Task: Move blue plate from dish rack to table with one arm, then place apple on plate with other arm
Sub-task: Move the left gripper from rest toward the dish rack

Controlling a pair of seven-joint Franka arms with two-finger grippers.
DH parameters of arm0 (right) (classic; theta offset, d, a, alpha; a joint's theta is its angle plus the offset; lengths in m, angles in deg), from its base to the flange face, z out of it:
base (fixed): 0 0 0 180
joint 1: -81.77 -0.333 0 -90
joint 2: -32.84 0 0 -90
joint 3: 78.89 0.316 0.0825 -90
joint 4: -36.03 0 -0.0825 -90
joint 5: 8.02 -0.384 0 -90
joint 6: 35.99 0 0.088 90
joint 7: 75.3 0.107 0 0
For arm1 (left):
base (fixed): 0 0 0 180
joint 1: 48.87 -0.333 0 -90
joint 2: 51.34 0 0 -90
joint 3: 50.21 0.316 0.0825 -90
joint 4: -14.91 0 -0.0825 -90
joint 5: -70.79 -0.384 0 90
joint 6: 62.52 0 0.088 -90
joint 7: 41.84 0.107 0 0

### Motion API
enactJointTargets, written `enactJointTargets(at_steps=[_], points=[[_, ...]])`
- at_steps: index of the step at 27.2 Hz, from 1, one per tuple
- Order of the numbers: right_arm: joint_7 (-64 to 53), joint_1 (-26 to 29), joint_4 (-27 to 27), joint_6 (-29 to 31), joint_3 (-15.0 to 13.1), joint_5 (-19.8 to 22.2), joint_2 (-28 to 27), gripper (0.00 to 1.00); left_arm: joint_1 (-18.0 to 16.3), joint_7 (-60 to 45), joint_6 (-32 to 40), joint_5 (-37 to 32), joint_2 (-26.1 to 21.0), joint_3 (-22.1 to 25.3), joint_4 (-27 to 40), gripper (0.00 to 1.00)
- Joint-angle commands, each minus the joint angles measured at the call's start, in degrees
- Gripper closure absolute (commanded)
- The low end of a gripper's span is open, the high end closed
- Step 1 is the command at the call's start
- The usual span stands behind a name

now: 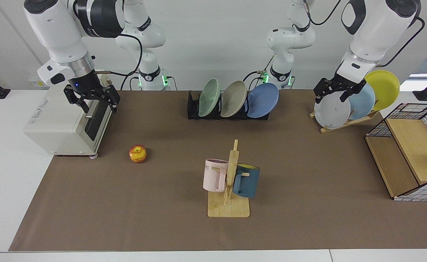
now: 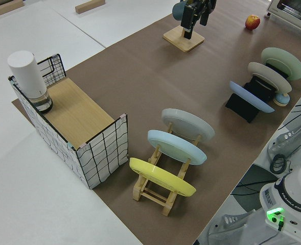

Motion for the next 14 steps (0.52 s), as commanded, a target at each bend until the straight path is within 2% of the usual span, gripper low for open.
enactJointTargets(at_steps=[1, 14], points=[[1.07, 0.59, 1.57, 1.28, 0.51, -1.02, 1.12, 0.0, 0.13, 0.31, 2.18, 0.86, -0.26, 0.58, -1.41, 0.0], [1.07, 0.59, 1.57, 1.28, 0.51, -1.02, 1.12, 0.0, 0.66, 0.48, 1.57, 0.86, 0.27, 0.32, -0.17, 0.0]])
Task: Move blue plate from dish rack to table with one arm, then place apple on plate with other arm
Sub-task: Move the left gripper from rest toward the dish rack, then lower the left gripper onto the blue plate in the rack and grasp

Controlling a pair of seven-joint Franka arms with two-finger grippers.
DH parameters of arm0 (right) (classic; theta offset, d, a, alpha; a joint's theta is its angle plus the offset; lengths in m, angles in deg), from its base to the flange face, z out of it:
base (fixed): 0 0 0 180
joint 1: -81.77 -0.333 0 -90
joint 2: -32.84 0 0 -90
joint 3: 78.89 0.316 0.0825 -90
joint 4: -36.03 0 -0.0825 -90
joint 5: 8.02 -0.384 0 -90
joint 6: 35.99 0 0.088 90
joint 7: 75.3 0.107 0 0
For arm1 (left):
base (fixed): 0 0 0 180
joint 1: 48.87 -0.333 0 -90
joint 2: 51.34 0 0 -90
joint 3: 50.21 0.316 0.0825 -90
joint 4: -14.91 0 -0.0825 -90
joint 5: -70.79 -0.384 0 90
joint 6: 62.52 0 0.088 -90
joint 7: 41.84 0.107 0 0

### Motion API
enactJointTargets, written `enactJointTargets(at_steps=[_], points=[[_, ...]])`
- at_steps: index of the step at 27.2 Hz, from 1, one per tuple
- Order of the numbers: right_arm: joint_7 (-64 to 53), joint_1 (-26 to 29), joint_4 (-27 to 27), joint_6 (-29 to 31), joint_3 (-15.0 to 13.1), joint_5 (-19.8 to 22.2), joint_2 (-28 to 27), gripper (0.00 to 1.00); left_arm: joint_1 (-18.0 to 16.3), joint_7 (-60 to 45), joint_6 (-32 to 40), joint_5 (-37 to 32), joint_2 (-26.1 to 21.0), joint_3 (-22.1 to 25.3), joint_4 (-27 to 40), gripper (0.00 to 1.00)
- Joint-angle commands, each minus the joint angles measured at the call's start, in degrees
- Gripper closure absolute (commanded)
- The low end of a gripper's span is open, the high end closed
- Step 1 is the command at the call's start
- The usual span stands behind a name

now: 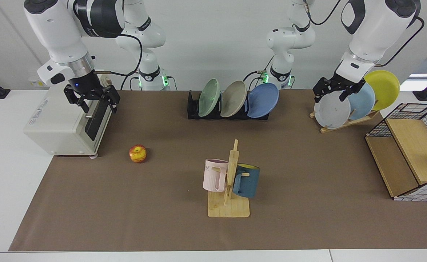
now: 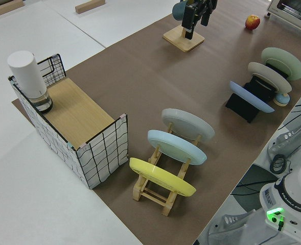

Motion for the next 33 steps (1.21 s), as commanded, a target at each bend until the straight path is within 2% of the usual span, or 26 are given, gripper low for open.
enactJointTargets(at_steps=[1, 11, 15, 18, 21, 24, 29, 33], points=[[1.07, 0.59, 1.57, 1.28, 0.51, -1.02, 1.12, 0.0, 0.39, 0.48, 0.88, 0.86, 0.26, 0.18, -0.12, 0.0], [1.07, 0.59, 1.57, 1.28, 0.51, -1.02, 1.12, 0.0, 0.48, -0.31, 1.41, 0.77, 1.22, -0.26, 1.11, 0.0], [1.07, 0.59, 1.57, 1.28, 0.51, -1.02, 1.12, 0.0, 1.53, -3.29, 1.14, -2.12, 3.94, -0.79, 4.18, 0.0], [1.07, 0.59, 1.57, 1.28, 0.51, -1.02, 1.12, 0.0, 2.06, -6.11, -0.17, -2.39, 7.45, -1.23, 9.01, 0.0], [1.07, 0.59, 1.57, 1.28, 0.51, -1.02, 1.12, 0.0, 2.85, -10.31, -2.8, -4.67, 12.63, -4.21, 16.12, 0.0], [1.07, 0.59, 1.57, 1.28, 0.51, -1.02, 1.12, 0.0, 2.94, -16.47, -5.27, -6.26, 18.26, -9.12, 24.38, 0.0], [1.07, 0.59, 1.57, 1.28, 0.51, -1.02, 1.12, 0.0, 2.85, -19.82, -11.6, -6.7, 27.05, -18.79, 38.44, 0.0], [1.07, 0.59, 1.57, 1.28, 0.51, -1.02, 1.12, 0.0, 3.11, -20.0, -11.25, -5.91, 29.96, -19.25, 41.45, 0.0]])
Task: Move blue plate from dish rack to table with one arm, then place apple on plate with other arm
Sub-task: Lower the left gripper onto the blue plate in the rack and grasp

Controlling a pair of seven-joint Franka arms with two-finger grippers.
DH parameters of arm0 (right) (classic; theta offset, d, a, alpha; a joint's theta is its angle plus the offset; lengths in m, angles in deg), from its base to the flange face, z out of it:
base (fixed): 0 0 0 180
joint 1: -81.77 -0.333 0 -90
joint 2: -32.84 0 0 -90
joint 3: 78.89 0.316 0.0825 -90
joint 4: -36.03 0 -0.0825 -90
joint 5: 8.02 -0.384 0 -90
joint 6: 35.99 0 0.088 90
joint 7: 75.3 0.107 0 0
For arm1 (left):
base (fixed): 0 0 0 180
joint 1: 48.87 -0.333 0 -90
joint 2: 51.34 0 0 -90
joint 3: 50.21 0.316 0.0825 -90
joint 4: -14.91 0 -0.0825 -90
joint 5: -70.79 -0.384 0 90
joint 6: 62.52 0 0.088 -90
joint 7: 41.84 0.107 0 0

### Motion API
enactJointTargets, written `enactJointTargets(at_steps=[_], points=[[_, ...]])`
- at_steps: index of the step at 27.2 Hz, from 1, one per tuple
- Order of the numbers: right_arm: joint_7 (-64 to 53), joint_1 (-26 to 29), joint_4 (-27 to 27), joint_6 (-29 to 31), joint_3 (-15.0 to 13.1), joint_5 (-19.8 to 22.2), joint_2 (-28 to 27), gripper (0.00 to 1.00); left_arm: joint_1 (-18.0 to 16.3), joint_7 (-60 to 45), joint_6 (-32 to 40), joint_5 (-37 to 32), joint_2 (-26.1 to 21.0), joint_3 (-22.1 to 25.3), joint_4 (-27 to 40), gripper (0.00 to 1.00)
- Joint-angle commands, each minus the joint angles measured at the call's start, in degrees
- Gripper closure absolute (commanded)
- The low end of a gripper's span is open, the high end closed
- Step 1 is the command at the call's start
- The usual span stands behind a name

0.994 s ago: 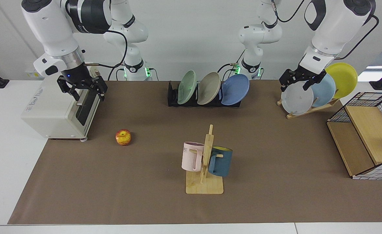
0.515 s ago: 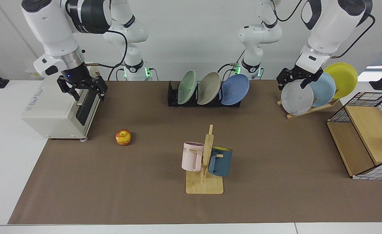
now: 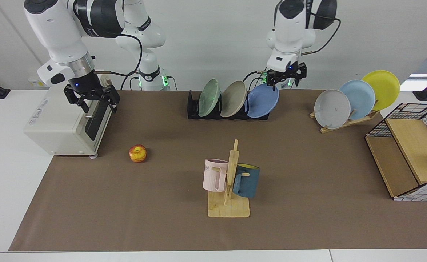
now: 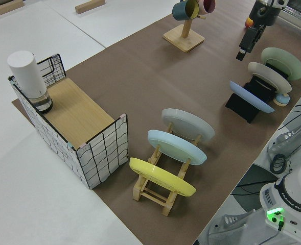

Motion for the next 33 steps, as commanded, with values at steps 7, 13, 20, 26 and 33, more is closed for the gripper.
enactJointTargets(at_steps=[7, 13, 20, 26, 33], points=[[1.07, 0.59, 1.57, 1.28, 0.51, -1.02, 1.12, 0.0, 2.08, -5.28, -4.65, -0.78, 8.38, -3.71, 13.46, 0.0], [1.07, 0.59, 1.57, 1.28, 0.51, -1.02, 1.12, 0.0, 2.08, -5.45, -5.08, 0.27, 8.56, -2.83, 15.3, 0.0], [1.07, 0.59, 1.57, 1.28, 0.51, -1.02, 1.12, 0.0, 2.08, -5.45, -7.02, 1.86, 8.47, -2.04, 16.45, 0.0], [1.07, 0.59, 1.57, 1.28, 0.51, -1.02, 1.12, 0.0, 2.17, -5.54, -10.54, 1.86, 6.54, -3.18, 18.56, 0.0], [1.07, 0.59, 1.57, 1.28, 0.51, -1.02, 1.12, 0.0, 1.99, -5.02, -10.36, 1.86, 6.36, -3.18, 18.56, 0.24]])
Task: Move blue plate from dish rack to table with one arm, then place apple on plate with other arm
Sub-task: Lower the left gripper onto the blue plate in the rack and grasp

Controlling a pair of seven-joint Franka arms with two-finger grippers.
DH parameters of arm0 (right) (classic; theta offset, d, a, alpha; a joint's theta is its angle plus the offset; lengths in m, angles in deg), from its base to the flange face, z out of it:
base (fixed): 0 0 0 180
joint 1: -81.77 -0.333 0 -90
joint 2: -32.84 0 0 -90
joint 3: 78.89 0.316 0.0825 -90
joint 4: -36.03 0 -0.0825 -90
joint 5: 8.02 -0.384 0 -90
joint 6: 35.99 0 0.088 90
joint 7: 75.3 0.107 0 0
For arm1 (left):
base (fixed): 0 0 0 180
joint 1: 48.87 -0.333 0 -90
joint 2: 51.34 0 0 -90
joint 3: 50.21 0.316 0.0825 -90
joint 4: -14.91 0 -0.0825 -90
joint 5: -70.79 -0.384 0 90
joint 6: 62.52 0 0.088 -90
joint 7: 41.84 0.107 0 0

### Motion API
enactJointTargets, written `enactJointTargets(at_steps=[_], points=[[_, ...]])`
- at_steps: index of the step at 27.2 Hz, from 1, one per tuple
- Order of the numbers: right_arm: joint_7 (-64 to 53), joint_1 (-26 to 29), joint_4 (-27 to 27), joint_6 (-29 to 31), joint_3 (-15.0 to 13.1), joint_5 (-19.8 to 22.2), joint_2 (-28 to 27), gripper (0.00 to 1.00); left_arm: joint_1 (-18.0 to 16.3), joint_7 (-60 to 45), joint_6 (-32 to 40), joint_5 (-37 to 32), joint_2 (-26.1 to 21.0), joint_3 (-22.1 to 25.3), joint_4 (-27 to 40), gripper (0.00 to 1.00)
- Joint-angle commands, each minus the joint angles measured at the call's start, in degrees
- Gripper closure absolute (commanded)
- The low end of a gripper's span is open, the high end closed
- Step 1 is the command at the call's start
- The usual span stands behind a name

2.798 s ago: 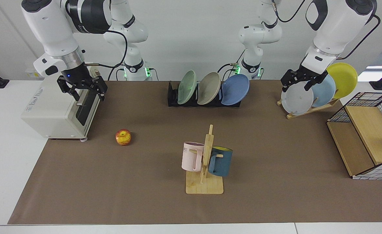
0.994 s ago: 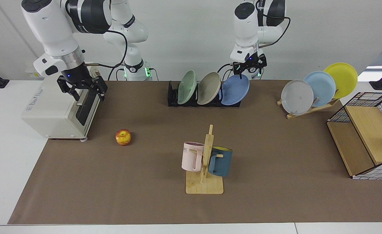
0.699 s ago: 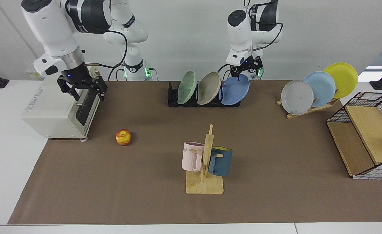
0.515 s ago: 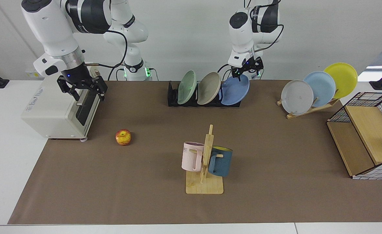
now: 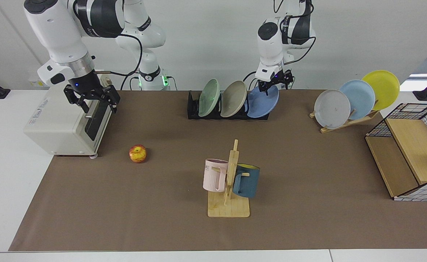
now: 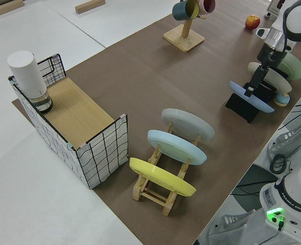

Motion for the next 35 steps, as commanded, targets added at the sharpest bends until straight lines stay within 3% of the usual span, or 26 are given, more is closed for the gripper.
enactJointTargets(at_steps=[1, 4, 13, 18, 29, 35], points=[[1.07, 0.59, 1.57, 1.28, 0.51, -1.02, 1.12, 0.0, 0.45, 0.12, -1.46, 0.76, 0.41, 0.16, 1.05, 0.31], [1.07, 0.59, 1.57, 1.28, 0.51, -1.02, 1.12, 0.0, 0.36, 1.87, -1.29, 0.76, 0.32, 0.25, 0.96, 0.52], [1.07, 0.59, 1.57, 1.28, 0.51, -1.02, 1.21, 0.0, 0.36, 3.02, -1.02, 0.76, 0.23, 0.25, 0.79, 1.0], [1.07, 0.59, 1.57, 1.28, 0.51, -1.02, 1.21, 0.0, 0.45, 3.46, -0.5, 0.58, -0.73, -0.19, -1.14, 1.0], [1.07, 0.59, 1.57, 1.28, 0.51, -1.02, 1.21, 0.0, 0.01, 2.76, 14.26, -2.4, -1.35, -5.28, -11.77, 1.0], [1.07, 0.59, 1.57, 1.28, 0.51, -1.02, 1.12, 0.0, -0.51, 2.49, 19.18, -7.5, -1.87, -6.87, -15.64, 1.0]])
